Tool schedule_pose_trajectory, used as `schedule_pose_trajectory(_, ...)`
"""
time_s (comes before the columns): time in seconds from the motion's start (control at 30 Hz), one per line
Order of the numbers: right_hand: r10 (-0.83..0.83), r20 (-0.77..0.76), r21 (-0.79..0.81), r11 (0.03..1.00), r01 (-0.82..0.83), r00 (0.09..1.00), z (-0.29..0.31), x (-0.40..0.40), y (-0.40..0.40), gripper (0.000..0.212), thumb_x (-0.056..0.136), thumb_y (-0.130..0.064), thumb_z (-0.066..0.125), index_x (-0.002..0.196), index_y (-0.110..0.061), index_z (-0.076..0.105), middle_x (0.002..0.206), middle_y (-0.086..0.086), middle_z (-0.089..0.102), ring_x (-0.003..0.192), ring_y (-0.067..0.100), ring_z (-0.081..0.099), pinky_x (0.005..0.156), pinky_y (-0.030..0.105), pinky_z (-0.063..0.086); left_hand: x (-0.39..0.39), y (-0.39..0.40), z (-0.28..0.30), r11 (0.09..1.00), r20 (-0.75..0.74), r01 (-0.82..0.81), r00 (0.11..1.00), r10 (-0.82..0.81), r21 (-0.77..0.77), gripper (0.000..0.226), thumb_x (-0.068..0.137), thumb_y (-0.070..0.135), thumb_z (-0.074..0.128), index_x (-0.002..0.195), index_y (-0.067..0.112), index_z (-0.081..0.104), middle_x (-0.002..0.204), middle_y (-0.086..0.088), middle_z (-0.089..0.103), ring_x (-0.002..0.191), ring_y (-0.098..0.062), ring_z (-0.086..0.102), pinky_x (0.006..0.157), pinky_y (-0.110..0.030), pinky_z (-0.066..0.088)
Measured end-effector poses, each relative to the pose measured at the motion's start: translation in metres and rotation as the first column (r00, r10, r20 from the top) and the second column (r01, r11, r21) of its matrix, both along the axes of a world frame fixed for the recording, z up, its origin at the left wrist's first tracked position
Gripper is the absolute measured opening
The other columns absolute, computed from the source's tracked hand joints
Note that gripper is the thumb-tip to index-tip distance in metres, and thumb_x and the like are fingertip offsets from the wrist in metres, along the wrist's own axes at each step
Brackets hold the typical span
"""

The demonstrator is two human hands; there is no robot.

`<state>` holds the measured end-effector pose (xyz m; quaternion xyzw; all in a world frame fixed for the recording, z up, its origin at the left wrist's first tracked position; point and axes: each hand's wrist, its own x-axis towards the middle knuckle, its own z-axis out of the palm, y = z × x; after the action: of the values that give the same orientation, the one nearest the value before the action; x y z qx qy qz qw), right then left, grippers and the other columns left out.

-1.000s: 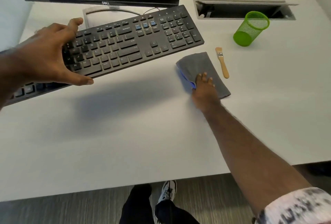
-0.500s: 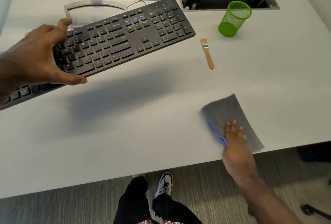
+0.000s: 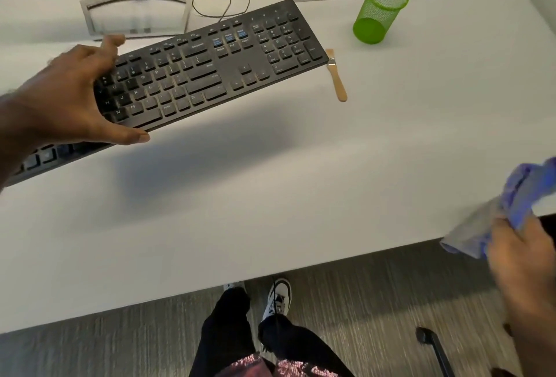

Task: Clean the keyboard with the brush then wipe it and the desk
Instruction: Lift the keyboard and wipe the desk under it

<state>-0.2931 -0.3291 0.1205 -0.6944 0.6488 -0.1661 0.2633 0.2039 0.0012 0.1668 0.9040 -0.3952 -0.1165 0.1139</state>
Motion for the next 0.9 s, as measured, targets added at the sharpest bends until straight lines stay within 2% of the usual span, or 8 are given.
schedule_pose_trajectory(0.07, 0.129, -0.094, 0.112, 0.987, -0.119, 0.987, -0.024, 0.04, -0.009, 0.043, 0.098, -0.03, 0.046, 0.14, -0.02, 0.046, 0.118, 0.018, 0.055, 0.097, 0.031, 0.054, 0.083, 0.041, 0.043, -0.001, -0.003, 0.002, 1.0, -0.011, -0.004, 1.0, 0.004, 0.0, 0.151, 0.04, 0.066, 0.093, 0.16, 0.024, 0.011, 0.151, -0.019, 0.042, 0.138, -0.04, 0.039, 0.113, -0.057, 0.036)
schedule_pose_trajectory(0.13, 0.36, -0.194, 0.194, 0.926, -0.324, 0.913, -0.067, 0.072, -0.014, 0.059, 0.096, -0.035, 0.045, 0.152, -0.034, 0.028, 0.15, 0.016, 0.038, 0.121, 0.032, 0.045, 0.101, 0.05, 0.035, -0.002, -0.005, 0.005, 1.0, -0.007, 0.002, 1.0, -0.002, 0.011, 0.147, 0.042, 0.062, 0.095, 0.159, 0.025, 0.014, 0.152, -0.019, 0.04, 0.138, -0.04, 0.038, 0.112, -0.056, 0.036)
schedule_pose_trajectory(0.2, 0.472, -0.338, 0.204, 0.881, -0.426, 0.814, -0.092, 0.102, 0.003, 0.062, 0.101, -0.031, 0.039, 0.157, -0.025, 0.012, 0.165, 0.008, 0.005, 0.149, 0.034, 0.011, 0.117, 0.056, 0.007, -0.004, -0.004, 0.01, 1.0, -0.01, -0.002, 1.0, 0.003, 0.024, 0.144, 0.045, 0.059, 0.092, 0.16, 0.024, 0.012, 0.154, -0.018, 0.037, 0.139, -0.04, 0.037, 0.113, -0.055, 0.036)
schedule_pose_trajectory(0.27, 0.516, -0.399, 0.153, 0.853, -0.5, 0.758, -0.092, 0.127, 0.033, 0.061, 0.104, -0.033, 0.033, 0.157, -0.023, 0.005, 0.165, 0.005, -0.005, 0.151, 0.032, -0.005, 0.118, 0.055, -0.001, -0.006, -0.003, 0.013, 1.0, -0.014, -0.015, 1.0, 0.015, 0.018, 0.144, 0.046, 0.058, 0.087, 0.162, 0.023, 0.008, 0.155, -0.017, 0.036, 0.141, -0.038, 0.035, 0.115, -0.051, 0.034)
schedule_pose_trajectory(0.37, 0.601, -0.439, 0.115, 0.775, -0.621, 0.668, -0.088, 0.148, 0.078, 0.062, 0.104, -0.037, 0.032, 0.157, -0.025, 0.002, 0.165, 0.005, -0.006, 0.151, 0.032, -0.007, 0.118, 0.056, 0.001, -0.011, 0.002, 0.016, 1.0, -0.021, -0.031, 0.999, 0.031, 0.001, 0.144, 0.046, 0.059, 0.084, 0.162, 0.021, 0.008, 0.154, -0.015, 0.037, 0.141, -0.036, 0.034, 0.115, -0.046, 0.032)
schedule_pose_trajectory(0.53, 0.729, -0.429, 0.077, 0.618, -0.783, 0.533, -0.094, 0.19, 0.137, 0.066, 0.101, -0.036, 0.038, 0.157, -0.026, 0.005, 0.165, 0.004, -0.004, 0.151, 0.033, -0.004, 0.118, 0.056, 0.005, -0.011, 0.015, 0.018, 0.999, -0.032, -0.032, 0.999, 0.033, 0.02, 0.146, 0.046, 0.066, 0.086, 0.162, 0.021, 0.01, 0.156, -0.015, 0.035, 0.141, -0.036, 0.033, 0.116, -0.047, 0.032)
schedule_pose_trajectory(0.77, 0.915, -0.296, 0.01, 0.289, -0.957, 0.273, -0.098, 0.241, 0.246, 0.074, 0.09, -0.029, 0.056, 0.155, -0.025, 0.021, 0.165, 0.005, 0.01, 0.151, 0.035, 0.006, 0.118, 0.056, 0.005, -0.013, 0.029, 0.025, 0.997, -0.018, -0.073, 0.997, 0.073, 0.009, 0.141, 0.046, 0.062, 0.079, 0.162, 0.019, 0.01, 0.153, -0.019, 0.037, 0.141, -0.038, 0.033, 0.113, -0.049, 0.034)
schedule_pose_trajectory(0.9, 0.984, -0.166, 0.01, 0.058, -0.998, 0.056, -0.095, 0.257, 0.316, 0.073, 0.088, -0.023, 0.059, 0.153, -0.025, 0.027, 0.165, 0.002, 0.011, 0.151, 0.031, 0.003, 0.12, 0.054, -0.001, -0.007, 0.037, 0.027, 0.996, -0.029, -0.088, 0.996, 0.089, 0.02, 0.142, 0.046, 0.062, 0.079, 0.162, 0.021, 0.008, 0.152, -0.02, 0.037, 0.141, -0.04, 0.033, 0.113, -0.05, 0.035)
